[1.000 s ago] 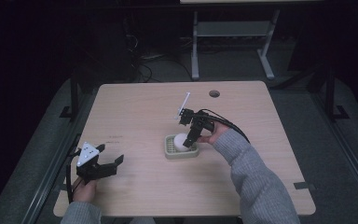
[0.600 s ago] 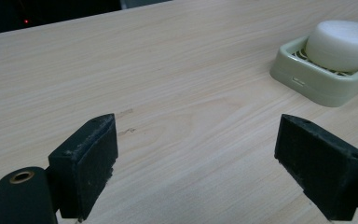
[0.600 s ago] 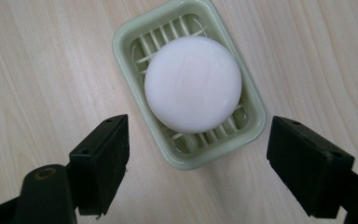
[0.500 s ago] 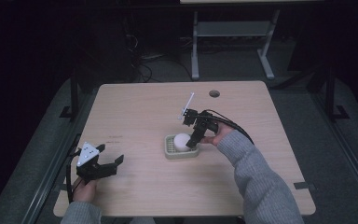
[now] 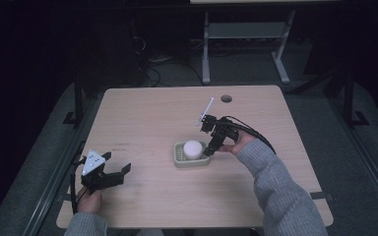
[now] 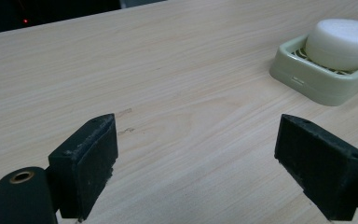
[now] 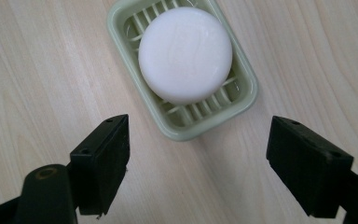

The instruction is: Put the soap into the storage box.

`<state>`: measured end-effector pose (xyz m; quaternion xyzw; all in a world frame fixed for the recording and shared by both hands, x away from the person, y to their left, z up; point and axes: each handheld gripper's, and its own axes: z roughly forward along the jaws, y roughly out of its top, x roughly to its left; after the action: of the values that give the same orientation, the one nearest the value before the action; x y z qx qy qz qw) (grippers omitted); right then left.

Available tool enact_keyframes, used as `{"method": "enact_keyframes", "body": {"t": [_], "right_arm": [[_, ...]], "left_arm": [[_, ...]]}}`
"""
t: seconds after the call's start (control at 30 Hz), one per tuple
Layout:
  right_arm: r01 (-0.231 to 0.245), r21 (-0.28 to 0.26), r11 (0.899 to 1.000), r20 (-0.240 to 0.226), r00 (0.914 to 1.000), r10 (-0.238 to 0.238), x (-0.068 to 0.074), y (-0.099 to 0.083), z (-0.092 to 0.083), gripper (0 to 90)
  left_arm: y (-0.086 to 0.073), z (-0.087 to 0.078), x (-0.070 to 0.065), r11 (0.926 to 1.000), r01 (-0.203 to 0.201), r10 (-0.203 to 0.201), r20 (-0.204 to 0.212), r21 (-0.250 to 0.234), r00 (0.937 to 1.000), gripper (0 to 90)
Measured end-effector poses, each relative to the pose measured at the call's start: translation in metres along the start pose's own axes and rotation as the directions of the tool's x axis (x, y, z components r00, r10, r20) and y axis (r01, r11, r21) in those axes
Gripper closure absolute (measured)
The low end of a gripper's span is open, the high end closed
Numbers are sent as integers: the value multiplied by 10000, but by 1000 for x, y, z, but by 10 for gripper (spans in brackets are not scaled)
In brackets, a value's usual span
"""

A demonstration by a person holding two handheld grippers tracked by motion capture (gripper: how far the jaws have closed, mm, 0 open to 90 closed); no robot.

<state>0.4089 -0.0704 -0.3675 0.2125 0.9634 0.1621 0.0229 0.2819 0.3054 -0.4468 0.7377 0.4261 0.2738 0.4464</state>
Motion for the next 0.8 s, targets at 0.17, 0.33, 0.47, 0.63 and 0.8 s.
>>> {"method": "enact_keyframes", "body": {"t": [0.17, 0.33, 0.47, 0.63, 0.8], "right_arm": [[-59, -30, 10000, 2, 10000, 59, 0, -6, -2, 209], [-166, 24, 9999, 68, 9998, 166, -1, -13, -4, 210], [-262, -88, 9996, 87, 9996, 263, -1, -21, -6, 211], [-410, -34, 9992, 78, 9991, 410, -2, -31, -4, 211], [-499, 18, 9988, 141, 9987, 498, 0, -43, -5, 211]], "left_arm": [[0, 0, 0, 10000, -19, 19, 25, 21, 10000, 128], [0, 0, 0, 10000, -30, 30, 21, 22, 10000, 128], [0, 0, 0, 10000, -30, 30, 14, 19, 10000, 128], [0, 0, -1, 10000, -27, 27, 13, 21, 10000, 128], [0, 0, -1, 10000, -32, 32, 9, 21, 10000, 128]]}}
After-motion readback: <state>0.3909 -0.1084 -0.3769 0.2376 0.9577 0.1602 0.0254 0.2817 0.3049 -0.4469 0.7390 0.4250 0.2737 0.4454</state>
